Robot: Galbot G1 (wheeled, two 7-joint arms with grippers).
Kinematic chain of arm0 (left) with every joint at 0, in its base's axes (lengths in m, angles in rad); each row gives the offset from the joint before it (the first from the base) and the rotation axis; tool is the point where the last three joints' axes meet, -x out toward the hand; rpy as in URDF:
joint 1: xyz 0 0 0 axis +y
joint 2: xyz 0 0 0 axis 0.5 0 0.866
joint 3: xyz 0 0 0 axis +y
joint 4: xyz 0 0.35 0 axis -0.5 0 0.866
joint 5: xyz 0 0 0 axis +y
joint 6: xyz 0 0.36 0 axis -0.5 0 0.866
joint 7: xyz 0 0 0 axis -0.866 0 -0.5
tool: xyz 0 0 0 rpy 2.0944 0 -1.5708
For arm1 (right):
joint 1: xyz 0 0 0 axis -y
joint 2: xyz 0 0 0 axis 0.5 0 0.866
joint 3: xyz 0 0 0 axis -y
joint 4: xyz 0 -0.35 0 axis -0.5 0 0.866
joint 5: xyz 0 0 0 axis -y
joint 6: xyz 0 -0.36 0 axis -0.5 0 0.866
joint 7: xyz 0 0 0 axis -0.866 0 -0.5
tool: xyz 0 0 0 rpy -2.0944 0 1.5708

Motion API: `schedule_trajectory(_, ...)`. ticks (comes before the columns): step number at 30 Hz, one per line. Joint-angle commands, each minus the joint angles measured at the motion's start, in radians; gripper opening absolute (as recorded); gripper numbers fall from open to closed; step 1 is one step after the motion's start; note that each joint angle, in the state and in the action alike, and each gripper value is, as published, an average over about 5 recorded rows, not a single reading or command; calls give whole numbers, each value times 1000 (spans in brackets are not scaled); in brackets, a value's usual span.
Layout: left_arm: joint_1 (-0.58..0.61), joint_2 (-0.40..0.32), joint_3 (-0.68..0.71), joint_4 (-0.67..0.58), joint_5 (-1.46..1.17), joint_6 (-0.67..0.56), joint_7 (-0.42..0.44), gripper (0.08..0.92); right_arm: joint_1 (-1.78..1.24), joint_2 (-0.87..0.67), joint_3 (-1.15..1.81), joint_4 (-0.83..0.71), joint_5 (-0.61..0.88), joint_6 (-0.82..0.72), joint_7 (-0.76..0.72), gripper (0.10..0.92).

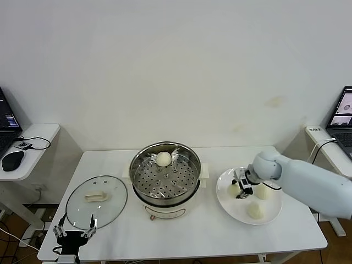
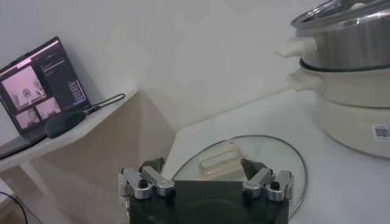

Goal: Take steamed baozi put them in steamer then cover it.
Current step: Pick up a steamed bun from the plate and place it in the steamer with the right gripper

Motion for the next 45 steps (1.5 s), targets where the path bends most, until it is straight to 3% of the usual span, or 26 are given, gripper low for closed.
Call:
schedule_trajectory(1,1,3,1,-2,0,1,1,823,198,-80,-76,122,127,-25,-15,588)
schedule_trajectory(5,-3,8,7,-9,0,2,2,823,414,-68,-188,161,209,-40,-13,593)
schedule_trajectory(10,-8,17,9,-13,-4,2,2,823,592,55,-274,151,334,-79,11,595)
schedule_trajectory(20,-9,18,-11,-12,-12,1,2,823,526,447,-233,-37,511,-184,137,600)
schedule_trajectory(29,-2,13,-30,-6,-22,-2,4,823,371,685,-225,-185,546,-268,228,602)
schedule_trajectory(45,-5,16,-35,12,-35,-13,3,823,276,846,-250,-291,552,-337,272,602)
